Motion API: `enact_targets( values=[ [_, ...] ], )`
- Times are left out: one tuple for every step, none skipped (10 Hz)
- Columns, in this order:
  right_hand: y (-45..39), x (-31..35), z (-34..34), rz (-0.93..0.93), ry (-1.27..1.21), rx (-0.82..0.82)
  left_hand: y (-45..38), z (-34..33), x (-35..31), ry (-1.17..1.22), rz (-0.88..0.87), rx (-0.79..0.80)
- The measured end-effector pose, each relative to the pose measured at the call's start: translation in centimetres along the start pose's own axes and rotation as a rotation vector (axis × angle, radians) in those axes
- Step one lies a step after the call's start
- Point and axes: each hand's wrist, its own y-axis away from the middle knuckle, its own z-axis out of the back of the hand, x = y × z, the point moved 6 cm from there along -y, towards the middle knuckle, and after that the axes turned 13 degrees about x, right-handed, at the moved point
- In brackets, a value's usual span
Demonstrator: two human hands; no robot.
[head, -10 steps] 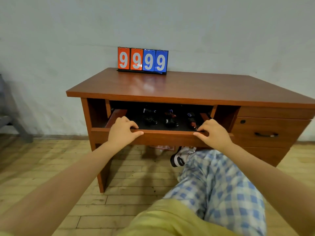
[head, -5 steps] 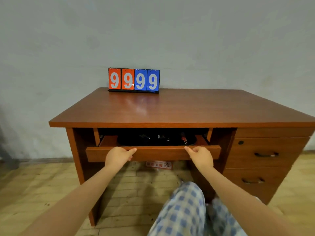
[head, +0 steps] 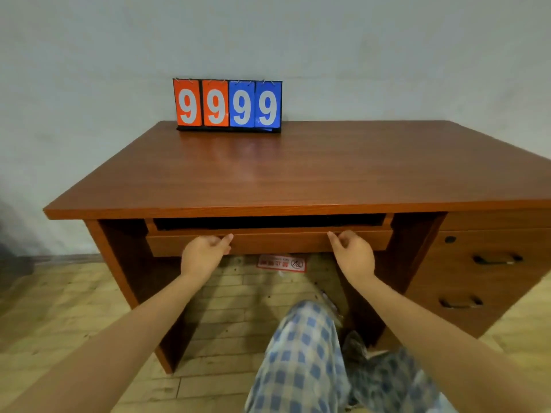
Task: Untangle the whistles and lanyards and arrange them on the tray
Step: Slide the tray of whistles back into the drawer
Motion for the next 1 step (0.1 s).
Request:
enact_targets(
  values=[
    [-0.2, 0.83, 0.09, 0.1, -0.082, 0.046, 0.26, -0.1, -1.52, 0.021, -0.051, 0.037]
  ],
)
